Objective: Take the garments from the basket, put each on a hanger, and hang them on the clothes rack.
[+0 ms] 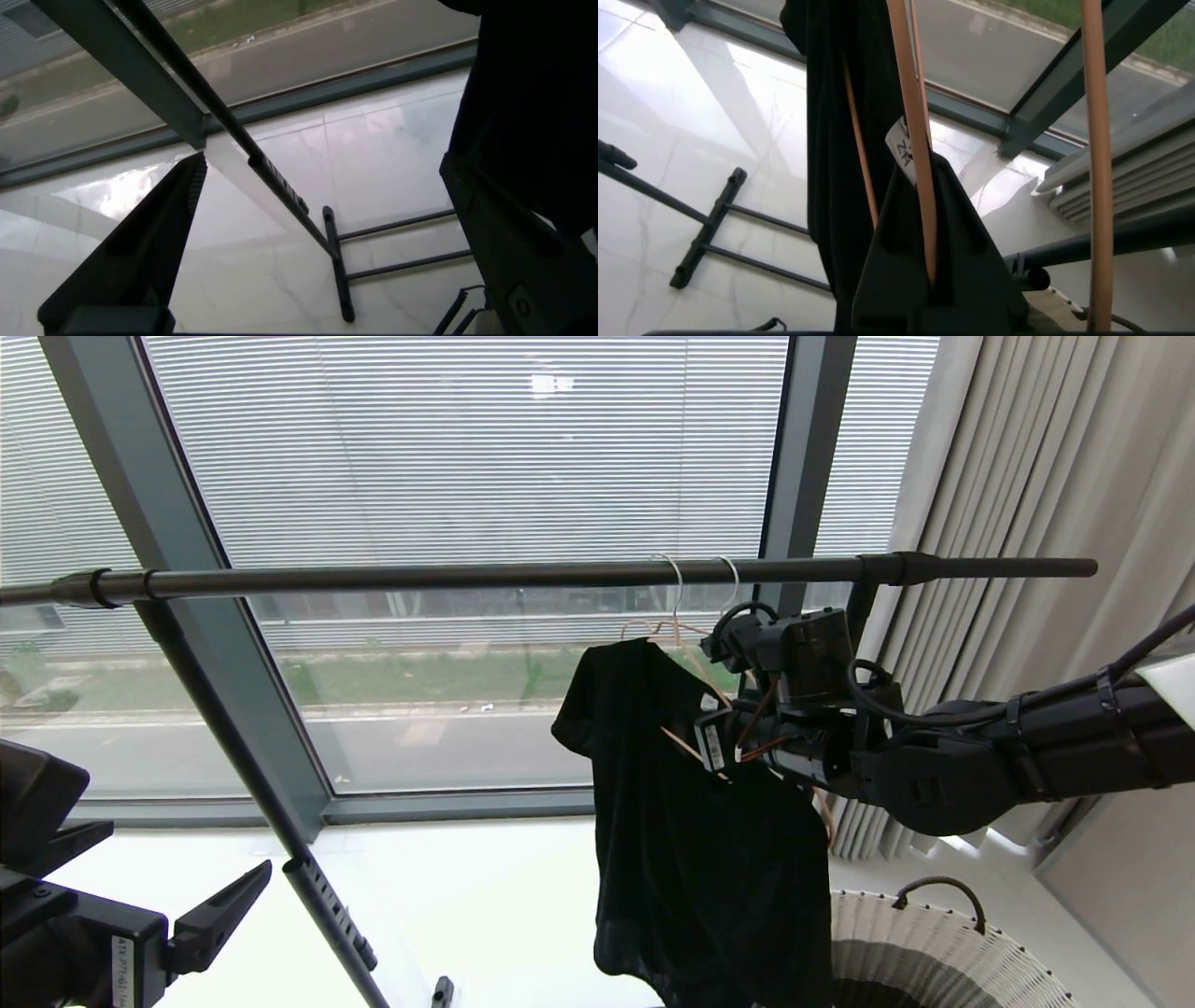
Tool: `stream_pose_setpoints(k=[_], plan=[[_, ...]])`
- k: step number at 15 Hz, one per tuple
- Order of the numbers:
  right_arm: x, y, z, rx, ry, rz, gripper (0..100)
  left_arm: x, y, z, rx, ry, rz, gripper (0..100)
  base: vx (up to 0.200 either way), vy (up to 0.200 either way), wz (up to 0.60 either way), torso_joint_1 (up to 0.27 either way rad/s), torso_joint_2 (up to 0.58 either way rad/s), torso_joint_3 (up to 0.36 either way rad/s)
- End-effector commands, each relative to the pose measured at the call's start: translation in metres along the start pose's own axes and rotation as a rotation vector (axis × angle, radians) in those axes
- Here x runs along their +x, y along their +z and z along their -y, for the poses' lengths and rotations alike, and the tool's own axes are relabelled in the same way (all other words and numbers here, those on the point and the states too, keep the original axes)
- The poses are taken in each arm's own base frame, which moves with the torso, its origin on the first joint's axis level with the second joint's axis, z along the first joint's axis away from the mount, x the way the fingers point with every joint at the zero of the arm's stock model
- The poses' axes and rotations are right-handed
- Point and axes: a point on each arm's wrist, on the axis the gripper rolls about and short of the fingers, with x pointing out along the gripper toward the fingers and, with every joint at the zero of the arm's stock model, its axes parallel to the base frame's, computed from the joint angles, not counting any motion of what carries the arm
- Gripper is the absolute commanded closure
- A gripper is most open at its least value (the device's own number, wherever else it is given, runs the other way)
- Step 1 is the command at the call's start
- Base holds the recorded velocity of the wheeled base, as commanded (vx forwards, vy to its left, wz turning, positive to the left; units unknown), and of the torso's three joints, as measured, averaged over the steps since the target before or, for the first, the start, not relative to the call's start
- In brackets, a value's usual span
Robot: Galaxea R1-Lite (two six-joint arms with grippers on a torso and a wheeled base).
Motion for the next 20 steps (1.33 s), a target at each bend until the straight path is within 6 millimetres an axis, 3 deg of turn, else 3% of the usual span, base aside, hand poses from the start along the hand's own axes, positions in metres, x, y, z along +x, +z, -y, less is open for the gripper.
stream_pose_setpoints(k=[1,2,6,8,11,12,15,17,20], plan=[[-0.001,0.000,0.000,0.001,0.001,0.002,100,0.000,0.000,0.000,0.002,0.000,-0.002,0,0.000,0.000,0.00,0.000,0.00,0.000],[-0.001,0.001,0.000,0.001,0.001,0.003,0,0.000,0.000,0.000,0.004,0.000,-0.002,0,0.000,0.000,0.00,0.000,0.00,0.000],[-0.006,0.006,0.001,0.026,0.002,0.021,0,0.000,0.000,0.000,0.006,0.000,-0.003,0,0.000,0.000,0.00,0.000,0.00,0.000],[-0.025,0.020,0.005,0.042,0.005,0.065,0,0.001,-0.001,0.000,0.006,0.001,-0.005,0,0.000,0.000,0.00,0.000,0.00,0.000],[-0.070,0.039,0.010,0.029,0.022,0.064,0,0.003,-0.002,-0.005,-0.014,0.049,-0.023,0,0.000,0.000,0.00,0.000,0.00,0.000],[-0.099,0.045,0.018,0.019,0.021,0.029,0,0.003,-0.004,-0.008,-0.028,0.077,-0.035,0,0.000,0.000,0.00,0.000,0.00,0.000],[-0.156,0.051,0.038,0.010,0.003,-0.023,0,0.003,-0.004,-0.012,-0.044,0.108,-0.037,0,0.000,0.000,0.00,0.000,0.00,0.000],[-0.182,0.049,0.048,0.002,-0.030,-0.055,0,0.001,-0.005,-0.012,-0.046,0.110,-0.032,0,0.000,0.000,0.00,0.000,0.00,0.000],[-0.203,0.033,0.074,0.006,-0.167,-0.079,0,0.001,-0.007,-0.016,-0.063,0.144,-0.043,0,0.000,0.000,0.00,0.000,0.00,0.000]])
